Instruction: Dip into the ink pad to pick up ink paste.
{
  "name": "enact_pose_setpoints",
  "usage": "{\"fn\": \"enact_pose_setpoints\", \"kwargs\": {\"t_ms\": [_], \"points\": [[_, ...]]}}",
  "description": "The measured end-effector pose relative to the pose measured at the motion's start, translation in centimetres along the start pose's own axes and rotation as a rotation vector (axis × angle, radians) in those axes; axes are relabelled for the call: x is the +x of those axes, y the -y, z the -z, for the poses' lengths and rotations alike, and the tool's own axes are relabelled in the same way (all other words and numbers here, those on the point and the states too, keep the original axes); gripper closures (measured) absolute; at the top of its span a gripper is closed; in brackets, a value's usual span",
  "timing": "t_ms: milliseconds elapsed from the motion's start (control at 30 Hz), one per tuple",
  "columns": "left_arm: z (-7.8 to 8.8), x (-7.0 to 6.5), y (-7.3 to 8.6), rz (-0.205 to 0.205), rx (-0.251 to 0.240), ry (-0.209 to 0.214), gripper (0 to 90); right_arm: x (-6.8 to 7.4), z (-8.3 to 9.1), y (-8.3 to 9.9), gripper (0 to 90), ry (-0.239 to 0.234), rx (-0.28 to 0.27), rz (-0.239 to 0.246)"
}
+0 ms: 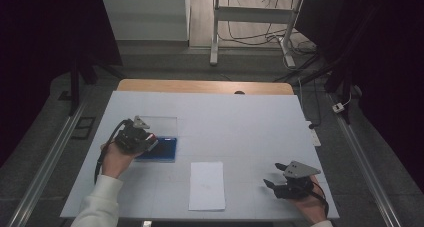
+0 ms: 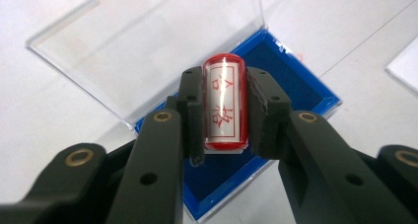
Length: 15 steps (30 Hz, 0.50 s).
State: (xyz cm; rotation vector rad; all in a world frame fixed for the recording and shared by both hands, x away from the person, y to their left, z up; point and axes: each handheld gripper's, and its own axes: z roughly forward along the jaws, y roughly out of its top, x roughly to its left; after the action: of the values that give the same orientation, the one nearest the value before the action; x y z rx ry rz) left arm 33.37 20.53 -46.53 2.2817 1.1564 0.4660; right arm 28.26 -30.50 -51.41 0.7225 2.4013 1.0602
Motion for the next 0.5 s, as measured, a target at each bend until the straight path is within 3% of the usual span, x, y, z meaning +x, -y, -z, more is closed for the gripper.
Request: {"fn": "enact_pose_setpoints", "kwargs": {"t_ms": [500], "points": [[3.3, -0.4, -0.4, 0.012, -0.135, 0.088, 70.6, 0.0, 0.0, 0.0, 28.1, 0.003, 0.002, 0.000]]}}
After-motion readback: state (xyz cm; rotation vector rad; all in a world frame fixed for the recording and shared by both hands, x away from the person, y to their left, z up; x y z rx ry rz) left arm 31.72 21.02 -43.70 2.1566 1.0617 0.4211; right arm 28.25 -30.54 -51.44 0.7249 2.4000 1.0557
